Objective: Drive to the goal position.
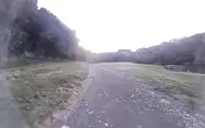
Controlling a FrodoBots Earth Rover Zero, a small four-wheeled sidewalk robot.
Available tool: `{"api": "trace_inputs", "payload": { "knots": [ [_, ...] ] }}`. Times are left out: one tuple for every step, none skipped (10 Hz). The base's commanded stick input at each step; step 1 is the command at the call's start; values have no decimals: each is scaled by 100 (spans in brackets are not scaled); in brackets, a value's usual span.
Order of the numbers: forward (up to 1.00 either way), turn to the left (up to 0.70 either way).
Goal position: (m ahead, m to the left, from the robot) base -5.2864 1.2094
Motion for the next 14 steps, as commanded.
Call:
{"api": "trace_inputs", "payload": {
  "knots": [
    [70, -12],
    [70, -12],
    [70, -12],
    [70, -12],
    [70, -12],
    [70, -12],
    [70, -12],
    [70, -12],
    [70, -11],
    [70, -5],
    [70, 0],
    [70, 0],
    [70, 0],
    [70, 0]
  ]
}}
